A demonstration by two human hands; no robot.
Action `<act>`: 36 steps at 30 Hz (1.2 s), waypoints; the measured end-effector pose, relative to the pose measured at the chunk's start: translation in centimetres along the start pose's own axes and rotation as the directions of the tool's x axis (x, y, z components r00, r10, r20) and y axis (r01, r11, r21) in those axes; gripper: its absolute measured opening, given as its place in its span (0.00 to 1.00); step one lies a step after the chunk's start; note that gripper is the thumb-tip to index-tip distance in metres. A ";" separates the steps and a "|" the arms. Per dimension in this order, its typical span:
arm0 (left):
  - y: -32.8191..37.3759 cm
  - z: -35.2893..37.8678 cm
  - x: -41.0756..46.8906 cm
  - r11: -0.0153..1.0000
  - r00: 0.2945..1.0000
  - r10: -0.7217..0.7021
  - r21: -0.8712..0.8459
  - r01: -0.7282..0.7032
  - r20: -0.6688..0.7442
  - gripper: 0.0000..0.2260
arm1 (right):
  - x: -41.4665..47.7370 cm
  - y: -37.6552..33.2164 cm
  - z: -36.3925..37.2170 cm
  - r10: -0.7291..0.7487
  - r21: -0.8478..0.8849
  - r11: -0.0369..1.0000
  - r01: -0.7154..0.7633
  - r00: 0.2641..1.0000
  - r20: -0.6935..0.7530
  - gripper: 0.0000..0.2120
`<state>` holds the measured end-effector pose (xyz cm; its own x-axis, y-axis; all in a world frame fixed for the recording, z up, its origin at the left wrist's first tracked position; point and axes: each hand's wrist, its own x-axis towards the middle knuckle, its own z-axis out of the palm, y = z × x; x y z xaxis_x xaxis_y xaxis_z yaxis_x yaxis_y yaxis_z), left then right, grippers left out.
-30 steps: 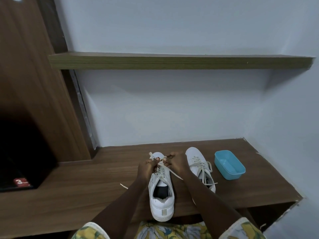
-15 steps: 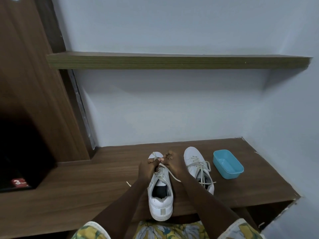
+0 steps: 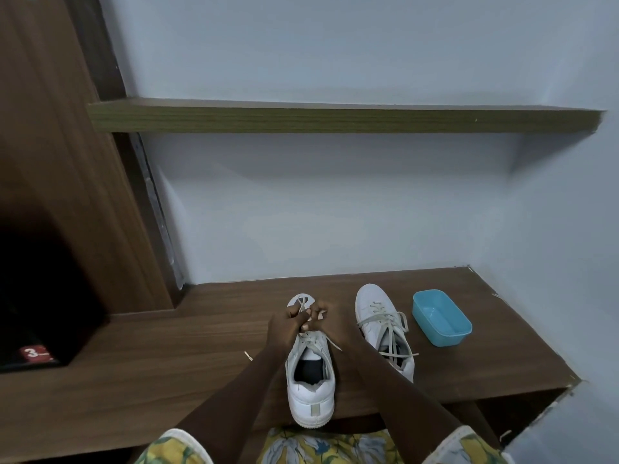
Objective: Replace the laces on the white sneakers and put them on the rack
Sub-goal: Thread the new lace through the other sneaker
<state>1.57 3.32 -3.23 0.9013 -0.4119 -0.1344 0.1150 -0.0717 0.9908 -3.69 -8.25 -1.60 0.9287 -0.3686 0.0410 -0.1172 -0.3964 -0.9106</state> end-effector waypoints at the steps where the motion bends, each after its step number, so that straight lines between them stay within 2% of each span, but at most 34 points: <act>1: 0.2 -0.1 -0.2 1.000 1.000 0.004 0.004 -0.004 0.015 0.07 | 0.0 -0.3 0.0 -0.024 -0.061 0.998 0.023 0.999 -0.024 0.20; 6: -0.1 -0.6 0.3 0.993 0.997 0.043 0.109 -0.050 0.063 0.09 | 0.4 -0.4 0.1 -0.104 -0.184 0.978 0.101 0.995 -0.007 0.21; 10: -0.5 -0.6 0.4 0.986 0.998 0.037 0.158 -0.045 0.048 0.12 | 0.8 0.2 0.5 -0.089 -0.276 0.960 0.053 0.989 -0.120 0.21; 12: -0.3 -0.9 -0.1 0.946 0.996 0.066 0.313 -0.083 0.066 0.11 | 0.5 0.2 0.5 -0.118 -0.325 0.944 0.061 0.980 -0.159 0.22; 14: -0.1 -1.3 -0.4 0.887 0.991 0.047 0.452 -0.101 0.128 0.08 | 0.1 0.1 0.3 -0.103 -0.274 0.961 0.049 0.977 -0.186 0.23; 15: 0.0 -1.4 -0.4 0.849 0.989 0.019 0.520 -0.093 0.146 0.09 | -0.1 0.1 0.3 -0.077 -0.238 0.971 0.028 0.978 -0.196 0.22; 17: 0.3 -1.3 -0.3 0.753 0.989 0.038 0.646 -0.124 0.146 0.21 | -0.3 0.0 0.3 -0.062 -0.222 0.975 0.018 0.979 -0.193 0.14; 18: 0.4 -1.2 -0.4 0.705 0.987 0.061 0.694 -0.147 0.148 0.24 | -0.2 0.1 0.4 -0.071 -0.252 0.967 0.026 0.983 -0.171 0.12; 20: 0.3 -1.1 -0.3 0.650 0.987 0.073 0.744 -0.155 0.141 0.23 | 0.0 0.1 0.6 -0.062 -0.422 0.906 0.042 0.998 -0.032 0.16; 22: 0.2 -1.2 -0.7 0.568 0.988 0.092 0.809 -0.153 0.122 0.18 | -0.1 -0.2 1.0 -0.032 -0.609 0.790 0.073 0.996 0.078 0.19; 24: 0.1 -1.3 -0.8 0.538 0.987 0.108 0.828 -0.158 0.118 0.13 | -0.1 -0.3 1.0 0.001 -0.644 0.763 0.059 0.996 0.092 0.14; 25: 0.1 -1.3 -0.7 0.532 0.987 0.111 0.832 -0.157 0.116 0.13 | 0.0 -0.4 1.1 0.020 -0.628 0.777 0.046 0.995 0.097 0.11; 27: -0.3 -1.6 -0.4 0.517 0.983 0.123 0.837 -0.181 0.136 0.13 | 0.4 -0.3 0.9 0.074 -0.517 0.856 0.008 0.988 0.139 0.12; 28: -0.5 -1.7 -0.1 0.509 0.980 0.134 0.838 -0.197 0.149 0.13 | 0.5 -0.3 0.7 0.106 -0.424 0.905 -0.025 0.980 0.169 0.12; 30: -0.7 -1.9 0.1 0.520 0.963 0.193 0.812 -0.263 0.189 0.13 | 0.2 -0.7 0.4 0.217 -0.200 0.963 -0.182 0.961 0.169 0.16; 32: -1.0 -1.9 0.3 0.552 0.946 0.248 0.772 -0.315 0.208 0.17 | 0.1 -0.7 0.1 0.308 -0.001 0.950 -0.312 0.936 0.170 0.18; 34: -1.2 -1.9 0.4 0.597 0.929 0.320 0.721 -0.352 0.188 0.23 | 0.0 -0.5 -0.1 0.336 0.096 0.929 -0.357 0.924 0.185 0.17; 36: -1.5 -2.0 0.4 0.575 0.897 0.399 0.710 -0.406 0.191 0.23 | -0.2 -0.5 -0.2 0.335 0.160 0.915 -0.370 0.919 0.206 0.17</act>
<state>2.64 5.07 -4.73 0.7747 -0.5711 0.2714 -0.5970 -0.5192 0.6116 -3.84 -8.11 -1.04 0.8871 -0.2982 -0.3524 -0.3941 -0.0920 -0.9144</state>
